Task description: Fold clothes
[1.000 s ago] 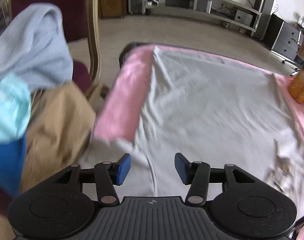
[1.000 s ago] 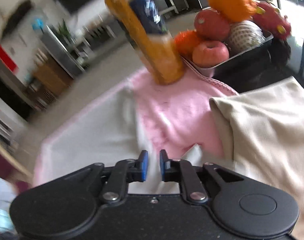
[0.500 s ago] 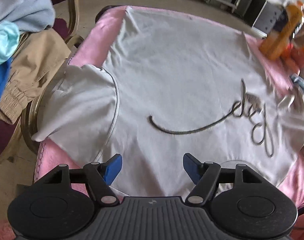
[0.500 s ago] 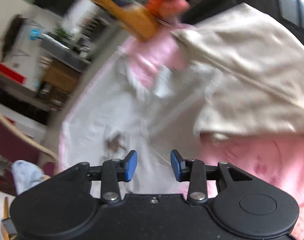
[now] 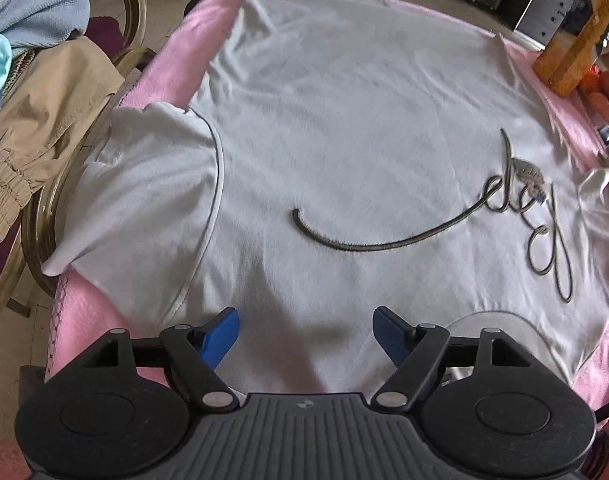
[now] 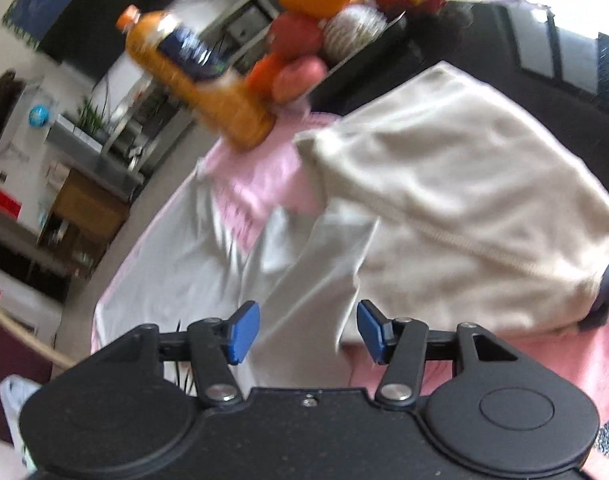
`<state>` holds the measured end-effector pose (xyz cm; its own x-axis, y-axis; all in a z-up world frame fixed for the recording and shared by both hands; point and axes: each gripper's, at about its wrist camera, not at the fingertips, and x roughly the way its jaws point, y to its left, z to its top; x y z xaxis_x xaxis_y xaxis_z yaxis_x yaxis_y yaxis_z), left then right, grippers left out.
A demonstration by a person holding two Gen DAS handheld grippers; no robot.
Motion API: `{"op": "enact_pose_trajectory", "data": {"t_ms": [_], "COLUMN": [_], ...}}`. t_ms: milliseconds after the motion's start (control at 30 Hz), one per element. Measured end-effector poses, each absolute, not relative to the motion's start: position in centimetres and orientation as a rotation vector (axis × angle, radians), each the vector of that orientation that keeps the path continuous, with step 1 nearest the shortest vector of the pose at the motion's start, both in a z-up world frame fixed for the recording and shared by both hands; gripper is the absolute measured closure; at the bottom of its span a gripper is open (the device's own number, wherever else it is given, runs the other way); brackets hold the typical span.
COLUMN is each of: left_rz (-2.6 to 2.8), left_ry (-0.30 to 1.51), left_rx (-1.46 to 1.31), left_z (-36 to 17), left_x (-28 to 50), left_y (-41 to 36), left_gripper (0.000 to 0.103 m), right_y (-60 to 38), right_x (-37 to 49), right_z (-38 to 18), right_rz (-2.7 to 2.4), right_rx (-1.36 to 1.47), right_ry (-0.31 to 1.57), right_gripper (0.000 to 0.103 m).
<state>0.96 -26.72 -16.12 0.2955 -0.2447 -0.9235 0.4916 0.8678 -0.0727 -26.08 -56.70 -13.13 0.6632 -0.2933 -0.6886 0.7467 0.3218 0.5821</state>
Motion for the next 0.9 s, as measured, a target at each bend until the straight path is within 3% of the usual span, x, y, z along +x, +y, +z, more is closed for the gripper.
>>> {"op": "enact_pose_trajectory", "data": {"t_ms": [133,233,500,667,900], "left_rz": [-0.499,-0.506,-0.523,-0.553,-0.557], "left_ry": [1.172,1.168,1.134,1.025,1.004], "left_rx": [0.291,0.311,0.304,0.315,0.305], "left_z": [-16.6,-16.8,-16.2,-14.6,-13.9], "left_x": [0.7,0.6,0.5,-0.4,-0.3], "left_y": [-27.3,-27.5,-27.4,-27.3,-27.1], "left_gripper": [0.022,0.018,0.021,0.020,0.020], "right_y": [-58.5,-59.8,-62.6,-63.0,-59.3], "right_x": [-26.1,-25.6,-24.4,-24.2,-22.6], "right_z": [-13.2,-13.9,-15.7,-16.2,-12.5], "right_rz": [-0.770,-0.793,-0.840,-0.830,-0.742], "right_rx": [1.028,1.030,1.056,1.069,0.778], "right_ry": [0.506,0.535,0.585,0.573,0.509], "right_gripper": [0.053,0.066,0.074,0.099,0.100]}}
